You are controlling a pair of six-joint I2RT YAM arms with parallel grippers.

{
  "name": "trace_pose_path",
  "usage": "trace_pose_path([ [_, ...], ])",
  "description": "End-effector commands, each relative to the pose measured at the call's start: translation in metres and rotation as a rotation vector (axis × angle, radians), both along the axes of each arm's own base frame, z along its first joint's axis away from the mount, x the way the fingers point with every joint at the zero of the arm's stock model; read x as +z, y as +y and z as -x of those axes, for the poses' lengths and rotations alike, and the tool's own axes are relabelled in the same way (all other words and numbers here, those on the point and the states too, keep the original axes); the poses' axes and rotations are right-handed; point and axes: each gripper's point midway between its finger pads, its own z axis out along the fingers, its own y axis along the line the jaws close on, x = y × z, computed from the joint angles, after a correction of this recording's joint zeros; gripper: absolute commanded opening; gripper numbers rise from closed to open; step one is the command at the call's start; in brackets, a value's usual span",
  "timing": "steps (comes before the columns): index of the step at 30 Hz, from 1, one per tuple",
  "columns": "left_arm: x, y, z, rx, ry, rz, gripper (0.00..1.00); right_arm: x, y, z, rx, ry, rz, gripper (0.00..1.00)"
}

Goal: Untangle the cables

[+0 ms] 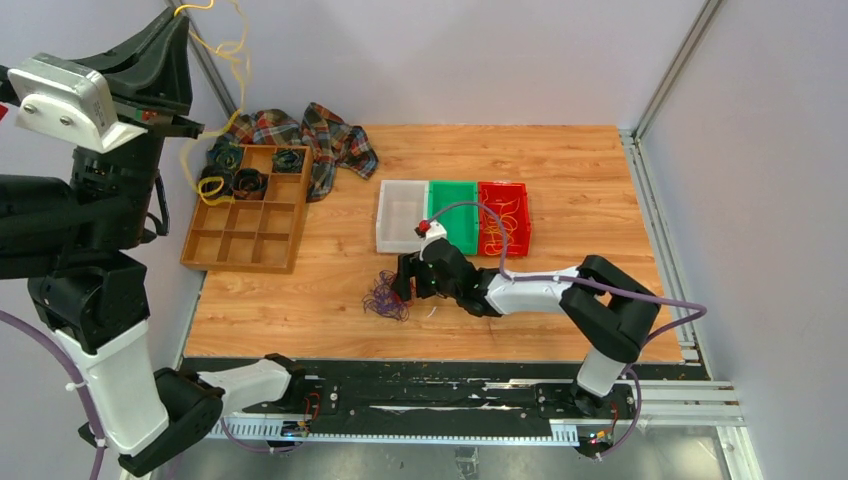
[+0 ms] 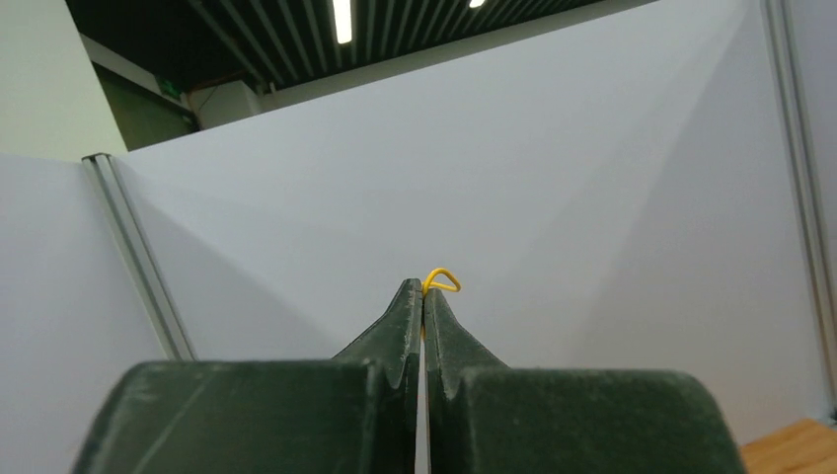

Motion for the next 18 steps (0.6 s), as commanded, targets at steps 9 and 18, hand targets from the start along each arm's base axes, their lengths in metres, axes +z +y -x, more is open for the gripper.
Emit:
trace_pose_path([
  [9, -0.084, -0.053, -0.026, -0.202, 0.253, -0.138, 0.0, 0.166, -0.016, -0.008, 0.034, -0.316, -0.13, 0.85],
  [18, -0.152, -0.084, -0.024, -0.365, 0.422, -0.223, 0.0, 0.291, -0.049, 0.018, 0.142, -0.568, -0.179, 0.87],
])
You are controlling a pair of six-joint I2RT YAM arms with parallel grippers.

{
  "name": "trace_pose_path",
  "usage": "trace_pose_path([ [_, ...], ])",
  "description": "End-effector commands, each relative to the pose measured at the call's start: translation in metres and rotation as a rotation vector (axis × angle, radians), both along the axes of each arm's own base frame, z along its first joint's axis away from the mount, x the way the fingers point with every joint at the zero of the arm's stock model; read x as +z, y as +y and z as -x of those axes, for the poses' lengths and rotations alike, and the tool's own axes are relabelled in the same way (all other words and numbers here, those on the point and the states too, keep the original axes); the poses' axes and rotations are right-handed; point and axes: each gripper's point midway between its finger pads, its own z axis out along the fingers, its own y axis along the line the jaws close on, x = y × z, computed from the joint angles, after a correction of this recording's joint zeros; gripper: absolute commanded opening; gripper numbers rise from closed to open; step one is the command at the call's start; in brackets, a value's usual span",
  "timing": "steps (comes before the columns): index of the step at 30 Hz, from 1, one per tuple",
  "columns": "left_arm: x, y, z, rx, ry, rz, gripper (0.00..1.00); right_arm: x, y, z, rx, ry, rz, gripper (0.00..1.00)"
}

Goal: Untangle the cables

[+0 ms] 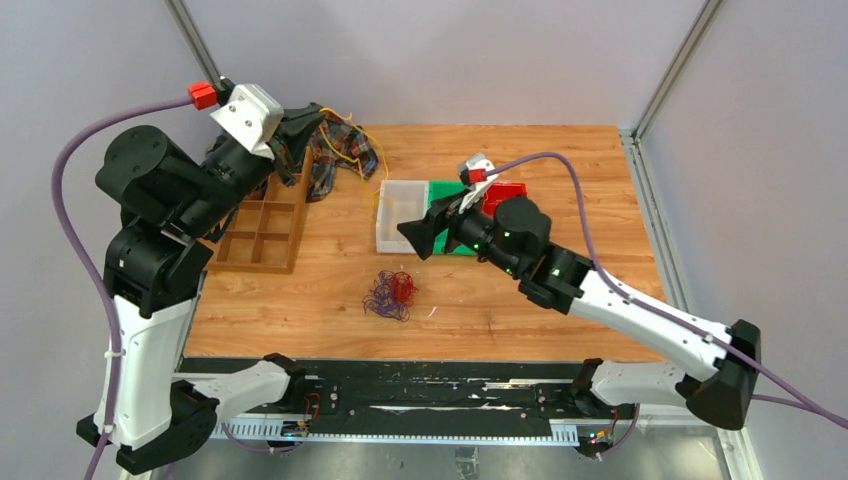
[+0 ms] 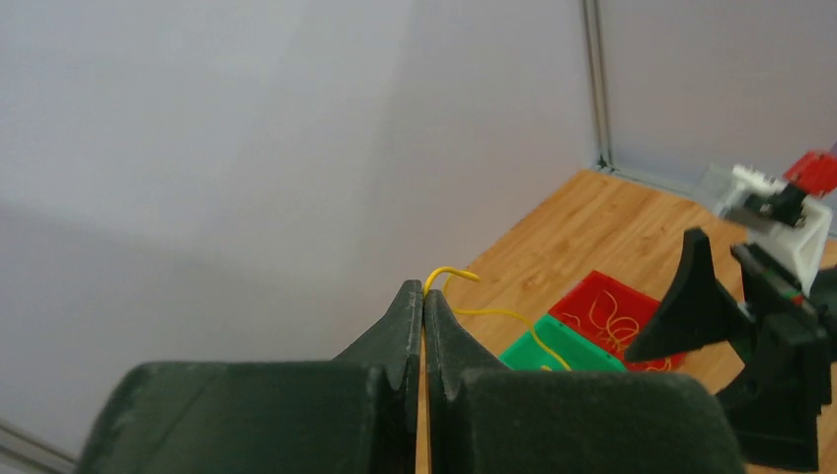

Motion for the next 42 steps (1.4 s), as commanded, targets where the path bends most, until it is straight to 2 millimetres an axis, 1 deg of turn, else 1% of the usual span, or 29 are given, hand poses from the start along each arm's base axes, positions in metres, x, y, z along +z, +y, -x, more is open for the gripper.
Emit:
trace_pose_path([
  [1, -0.008, -0.009, 0.02, -0.093, 0.035, 0.014, 0.0, 0.032, -0.017, 0.013, 0.048, -0.104, 0.073, 0.88],
  [3, -0.014, -0.012, 0.02, -0.107, 0.057, 0.014, 0.0, 0.041, -0.02, 0.018, 0.065, -0.117, 0.073, 0.88],
  [7, -0.016, -0.012, 0.021, -0.107, 0.064, 0.02, 0.0, 0.045, -0.023, 0.025, 0.088, -0.125, 0.077, 0.88],
  [9, -0.015, -0.012, 0.022, -0.11, 0.063, 0.024, 0.01, 0.052, -0.021, 0.028, 0.108, -0.134, 0.058, 0.88],
  [12, -0.015, -0.012, 0.024, -0.119, 0.073, 0.028, 0.0, 0.067, -0.009, 0.033, 0.17, -0.151, 0.031, 0.88],
  [13, -0.015, -0.012, 0.025, -0.121, 0.077, 0.031, 0.0, 0.078, -0.004, 0.034, 0.19, -0.164, 0.014, 0.89],
  [14, -0.016, -0.012, 0.026, -0.123, 0.079, 0.033, 0.0, 0.085, 0.002, 0.035, 0.209, -0.171, 0.004, 0.89],
  [17, -0.015, -0.012, 0.028, -0.124, 0.081, 0.039, 0.0, 0.096, 0.022, 0.036, 0.274, -0.174, -0.025, 0.89],
  [21, -0.015, -0.011, 0.029, -0.127, 0.085, 0.044, 0.0, 0.102, 0.043, 0.041, 0.342, -0.18, -0.054, 0.89],
  [26, -0.016, -0.013, 0.03, -0.136, 0.095, 0.052, 0.0, 0.104, 0.058, 0.04, 0.373, -0.172, -0.083, 0.88],
  [28, -0.016, -0.014, 0.031, -0.142, 0.1, 0.056, 0.0, 0.105, 0.064, 0.034, 0.366, -0.164, -0.085, 0.83],
  [31, -0.015, -0.015, 0.032, -0.15, 0.108, 0.066, 0.0, 0.111, 0.075, 0.025, 0.35, -0.158, -0.101, 0.72],
  [32, -0.016, -0.015, 0.031, -0.149, 0.11, 0.067, 0.0, 0.109, 0.08, 0.02, 0.34, -0.145, -0.101, 0.67],
  [33, -0.016, -0.015, 0.031, -0.15, 0.111, 0.068, 0.0, 0.112, 0.083, 0.018, 0.336, -0.147, -0.108, 0.63],
  [35, -0.015, -0.015, 0.032, -0.148, 0.108, 0.069, 0.0, 0.109, 0.09, 0.012, 0.33, -0.139, -0.109, 0.57],
  [39, -0.014, -0.013, 0.034, -0.143, 0.102, 0.07, 0.0, 0.104, 0.094, 0.006, 0.312, -0.13, -0.104, 0.45],
  [42, -0.015, -0.012, 0.035, -0.142, 0.103, 0.071, 0.0, 0.1, 0.093, 0.004, 0.3, -0.128, -0.099, 0.31],
])
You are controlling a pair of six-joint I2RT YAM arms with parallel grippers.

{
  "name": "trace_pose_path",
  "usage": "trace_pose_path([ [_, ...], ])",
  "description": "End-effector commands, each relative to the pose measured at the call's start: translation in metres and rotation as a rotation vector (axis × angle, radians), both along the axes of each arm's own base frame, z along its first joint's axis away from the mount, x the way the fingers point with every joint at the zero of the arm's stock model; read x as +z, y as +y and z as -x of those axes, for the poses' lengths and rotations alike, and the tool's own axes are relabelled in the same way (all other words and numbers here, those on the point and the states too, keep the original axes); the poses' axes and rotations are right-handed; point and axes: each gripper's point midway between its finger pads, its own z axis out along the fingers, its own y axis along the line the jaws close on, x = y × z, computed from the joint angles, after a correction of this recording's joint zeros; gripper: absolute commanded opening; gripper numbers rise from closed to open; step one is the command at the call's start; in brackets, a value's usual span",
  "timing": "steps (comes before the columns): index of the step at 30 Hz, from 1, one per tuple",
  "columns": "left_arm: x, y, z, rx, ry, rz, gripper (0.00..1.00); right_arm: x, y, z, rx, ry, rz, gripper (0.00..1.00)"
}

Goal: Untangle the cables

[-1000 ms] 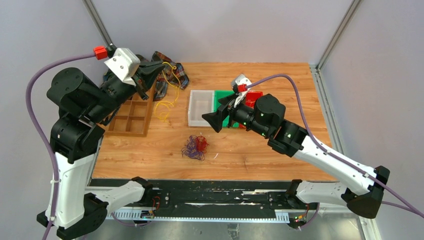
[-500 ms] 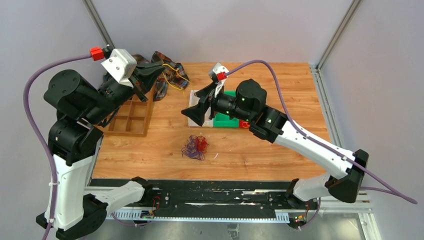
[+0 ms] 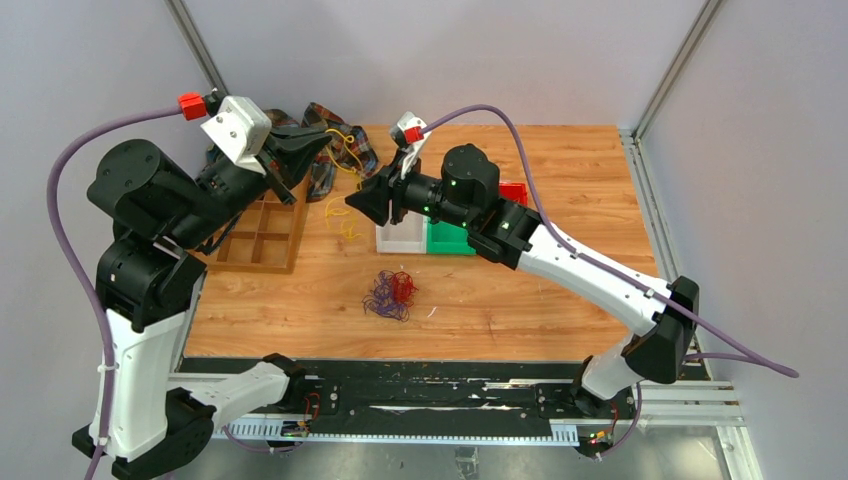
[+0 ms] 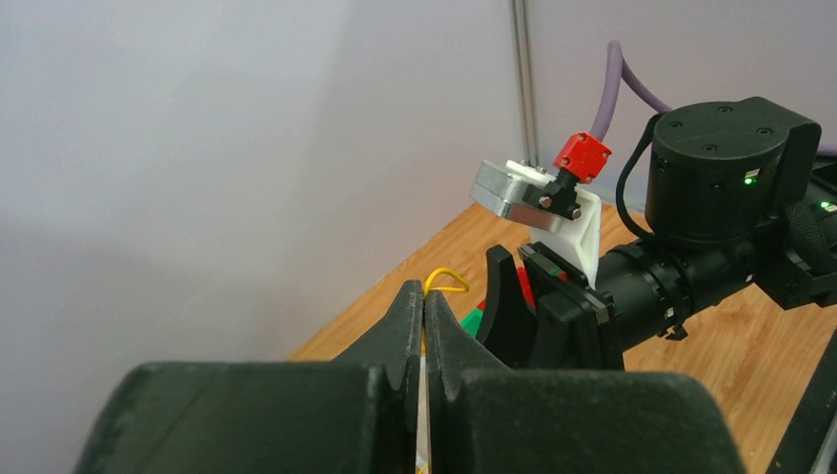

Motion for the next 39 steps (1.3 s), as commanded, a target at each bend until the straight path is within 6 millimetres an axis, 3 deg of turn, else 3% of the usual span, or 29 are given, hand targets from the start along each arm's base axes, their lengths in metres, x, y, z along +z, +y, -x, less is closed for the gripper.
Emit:
trace_pose_path([
  [1, 0.004, 0.0, 0.009, -0.017, -0.007, 0.017, 0.0, 0.021, -0.002, -0.001, -0.028, -0.028, -0.055, 0.25],
  [5, -0.001, 0.001, 0.008, -0.012, 0.005, 0.016, 0.0, 0.016, -0.011, -0.006, -0.076, -0.034, -0.039, 0.01],
  [8, -0.009, 0.005, 0.004, 0.021, 0.014, 0.004, 0.09, 0.013, -0.029, -0.021, -0.156, -0.028, -0.024, 0.0],
  [10, -0.022, 0.009, -0.004, 0.06, 0.047, -0.02, 0.25, 0.01, -0.049, -0.03, -0.19, -0.008, -0.018, 0.01],
  [12, -0.045, 0.01, -0.011, 0.081, 0.106, -0.072, 0.55, 0.001, -0.07, -0.042, -0.23, 0.013, 0.008, 0.01],
  [15, -0.079, 0.013, -0.017, 0.101, 0.185, -0.167, 0.88, -0.021, -0.109, -0.066, -0.328, 0.073, 0.069, 0.01],
  [17, -0.099, 0.015, -0.019, 0.107, 0.217, -0.231, 0.99, -0.031, -0.136, -0.08, -0.394, 0.109, 0.084, 0.01],
  [22, -0.139, 0.021, -0.022, 0.119, 0.291, -0.34, 0.98, -0.05, -0.202, -0.114, -0.588, 0.155, 0.169, 0.01],
  [29, -0.174, 0.024, -0.023, 0.122, 0.379, -0.42, 0.98, -0.075, -0.278, -0.142, -0.826, 0.214, 0.293, 0.01],
  [35, -0.197, 0.023, -0.018, 0.096, 0.438, -0.457, 0.98, -0.104, -0.31, -0.15, -0.934, 0.303, 0.359, 0.01],
  [39, -0.212, 0.022, -0.011, 0.07, 0.477, -0.472, 0.98, -0.129, -0.315, -0.15, -0.958, 0.365, 0.389, 0.0],
])
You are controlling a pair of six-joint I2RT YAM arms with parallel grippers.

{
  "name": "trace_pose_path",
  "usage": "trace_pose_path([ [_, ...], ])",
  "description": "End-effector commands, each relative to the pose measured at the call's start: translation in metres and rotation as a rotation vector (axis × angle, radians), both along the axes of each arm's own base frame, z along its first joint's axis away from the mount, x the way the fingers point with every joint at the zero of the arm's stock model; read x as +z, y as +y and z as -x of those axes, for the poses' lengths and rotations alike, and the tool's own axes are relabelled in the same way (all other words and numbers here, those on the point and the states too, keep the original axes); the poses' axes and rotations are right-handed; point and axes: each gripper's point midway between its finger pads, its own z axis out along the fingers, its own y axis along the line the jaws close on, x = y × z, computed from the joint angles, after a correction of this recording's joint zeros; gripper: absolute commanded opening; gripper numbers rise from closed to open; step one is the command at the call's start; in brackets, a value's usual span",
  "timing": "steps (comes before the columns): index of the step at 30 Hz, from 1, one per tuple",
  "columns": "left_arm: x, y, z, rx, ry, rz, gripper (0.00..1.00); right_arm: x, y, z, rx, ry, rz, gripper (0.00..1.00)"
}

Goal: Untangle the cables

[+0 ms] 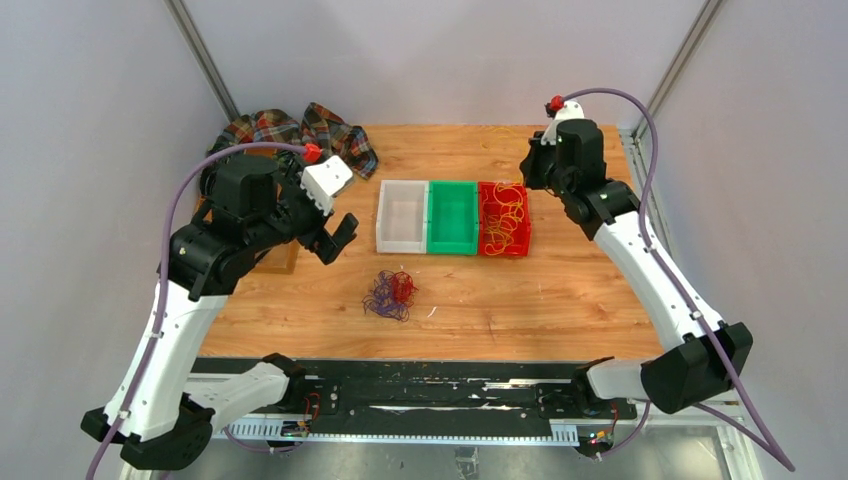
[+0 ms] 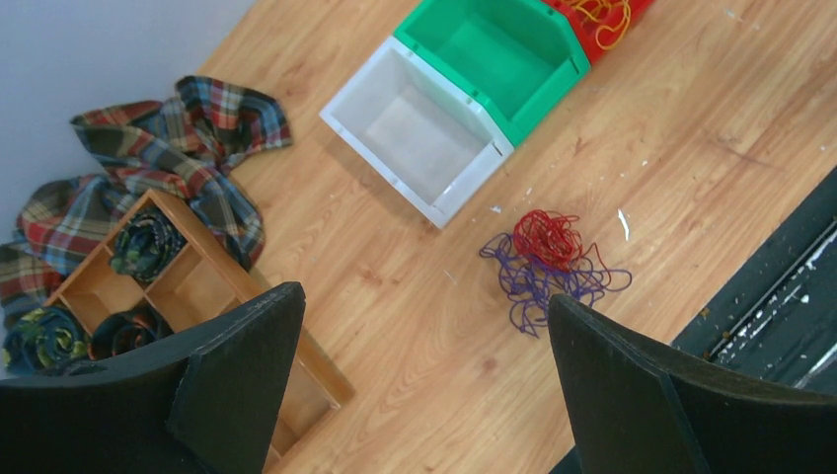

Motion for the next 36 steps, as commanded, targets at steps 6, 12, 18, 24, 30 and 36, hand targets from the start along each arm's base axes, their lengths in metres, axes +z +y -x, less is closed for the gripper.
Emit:
trace_pose_path([
  [6, -0.015, -0.002, 0.016, -0.059, 0.031, -0.011, 0.98, -0.048, -0.021, -0.007, -0.11, 0.115, 0.05, 0.01],
  [12, -0.016, -0.004, 0.024, -0.099, 0.031, -0.009, 0.98, -0.072, -0.025, -0.016, -0.151, 0.158, 0.067, 0.01],
  [18, -0.016, -0.005, 0.023, -0.11, 0.029, -0.021, 0.98, -0.115, -0.033, -0.01, -0.173, 0.243, 0.125, 0.01],
  [24, -0.015, -0.008, 0.024, -0.136, 0.023, -0.022, 1.0, -0.141, -0.039, -0.001, -0.19, 0.304, 0.163, 0.01],
  [30, -0.018, -0.01, 0.026, -0.151, 0.035, -0.014, 0.98, -0.157, -0.035, -0.013, -0.18, 0.383, 0.204, 0.0],
  [36, -0.017, -0.008, 0.025, -0.152, 0.017, -0.034, 0.96, -0.179, -0.027, -0.043, -0.186, 0.452, 0.251, 0.01],
])
